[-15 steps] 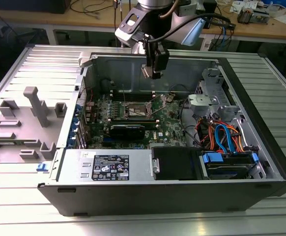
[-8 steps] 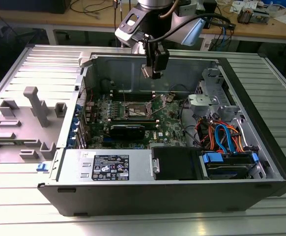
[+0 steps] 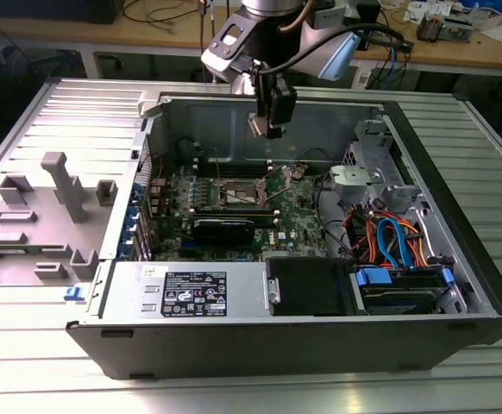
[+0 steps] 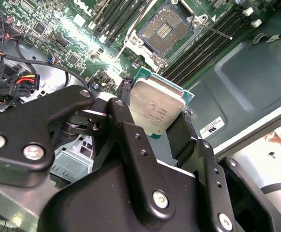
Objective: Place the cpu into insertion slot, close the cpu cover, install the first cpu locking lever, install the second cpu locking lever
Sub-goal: 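Place the cpu into insertion slot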
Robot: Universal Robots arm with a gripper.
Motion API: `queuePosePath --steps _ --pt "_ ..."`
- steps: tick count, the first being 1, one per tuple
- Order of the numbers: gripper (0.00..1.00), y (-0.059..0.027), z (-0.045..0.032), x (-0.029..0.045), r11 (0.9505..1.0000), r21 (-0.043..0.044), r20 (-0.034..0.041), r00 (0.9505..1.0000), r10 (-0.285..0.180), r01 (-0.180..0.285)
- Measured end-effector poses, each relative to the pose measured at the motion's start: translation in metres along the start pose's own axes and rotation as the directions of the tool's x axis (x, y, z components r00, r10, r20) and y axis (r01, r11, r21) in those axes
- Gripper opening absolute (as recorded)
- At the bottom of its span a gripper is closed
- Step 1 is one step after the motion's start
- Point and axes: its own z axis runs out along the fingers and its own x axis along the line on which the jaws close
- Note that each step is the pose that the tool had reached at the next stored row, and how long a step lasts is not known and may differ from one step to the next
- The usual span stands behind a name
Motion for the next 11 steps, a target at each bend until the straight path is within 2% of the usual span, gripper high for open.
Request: queuePosePath --steps 3,6,8,11 --pt "0.55 -0.0004 0.0023 0.0 0.9997 -0.0006 0.0019 0.9997 0.024 -0.024" --pt "0.55 -0.0011 0.0102 -0.0002 0.994 -0.0025 0.0098 0.9939 0.11 -0.11" --pt "0.55 -0.0017 0.0136 -0.0002 0.9908 0.0016 0.0117 0.9907 0.135 -0.135" --pt "0.55 -0.002 0.0156 -0.0002 0.9906 0.0118 0.011 0.9906 0.136 -0.137"
